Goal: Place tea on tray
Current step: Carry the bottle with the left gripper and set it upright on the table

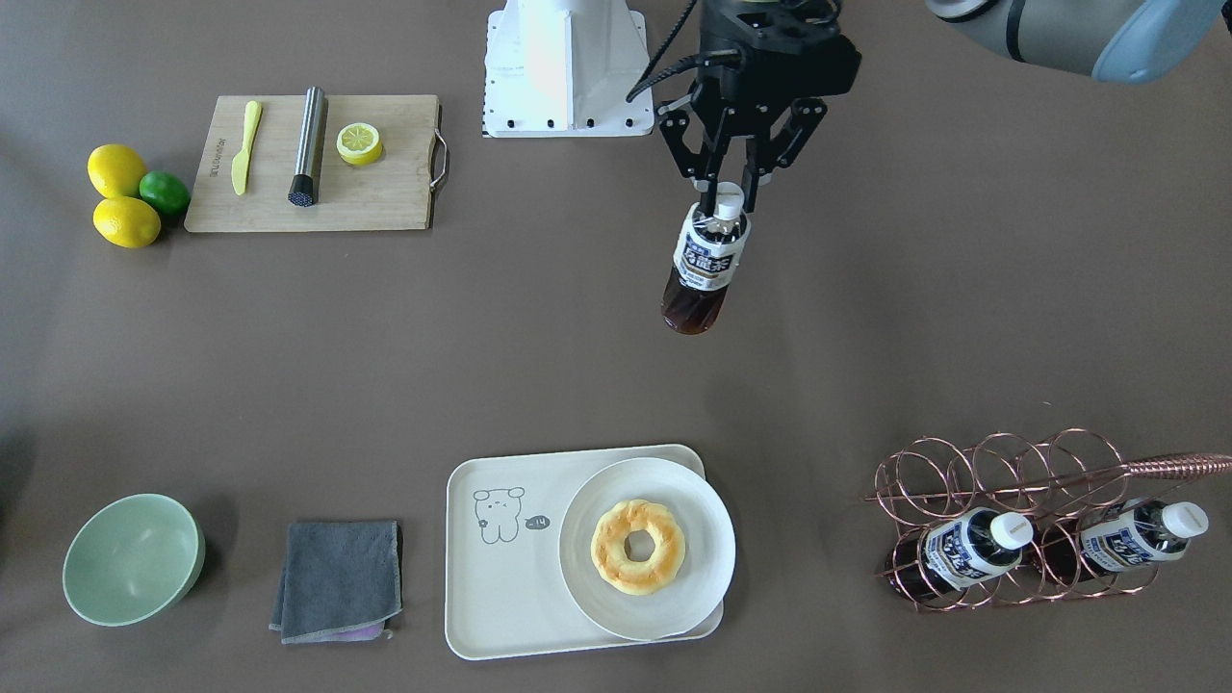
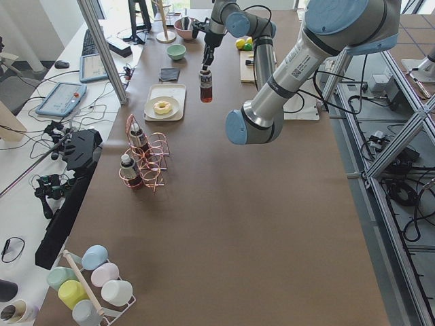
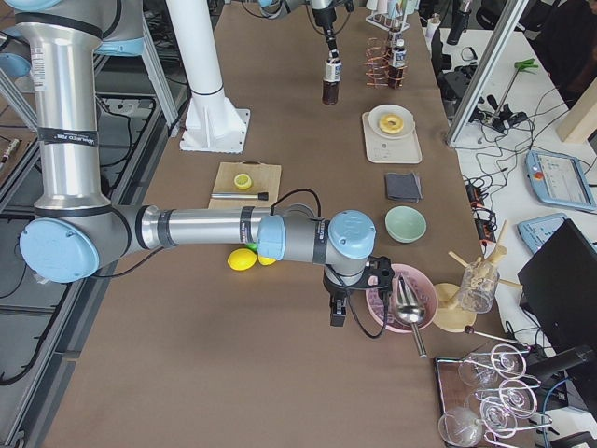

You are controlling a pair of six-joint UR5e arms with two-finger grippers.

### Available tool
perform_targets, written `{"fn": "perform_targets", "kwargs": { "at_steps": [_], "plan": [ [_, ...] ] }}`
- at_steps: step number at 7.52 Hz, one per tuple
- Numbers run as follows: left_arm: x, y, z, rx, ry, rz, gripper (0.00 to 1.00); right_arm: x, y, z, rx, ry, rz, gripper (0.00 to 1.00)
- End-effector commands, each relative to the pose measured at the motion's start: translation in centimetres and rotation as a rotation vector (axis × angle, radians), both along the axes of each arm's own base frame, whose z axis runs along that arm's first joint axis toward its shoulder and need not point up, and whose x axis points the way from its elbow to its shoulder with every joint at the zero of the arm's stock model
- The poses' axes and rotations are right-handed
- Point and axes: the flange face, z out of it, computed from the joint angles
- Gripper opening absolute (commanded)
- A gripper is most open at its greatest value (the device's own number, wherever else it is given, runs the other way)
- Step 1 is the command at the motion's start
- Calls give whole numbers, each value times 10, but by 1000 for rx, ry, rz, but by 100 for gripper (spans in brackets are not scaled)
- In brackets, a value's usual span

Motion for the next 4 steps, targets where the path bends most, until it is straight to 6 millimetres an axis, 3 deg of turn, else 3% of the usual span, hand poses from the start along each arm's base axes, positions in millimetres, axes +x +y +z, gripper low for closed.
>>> {"fn": "perform_targets", "kwargs": {
  "at_steps": [1, 3, 4],
  "plan": [
    [75, 39, -29, 6, -19, 40, 0, 0, 1, 1, -1, 1, -1, 100],
    [110, 67, -30, 25, -39, 39, 0, 1, 2, 2, -2, 1, 0, 100],
    [118, 73, -30, 33, -45, 46, 0, 1, 2, 3, -3, 3, -1, 100]
  ]
}}
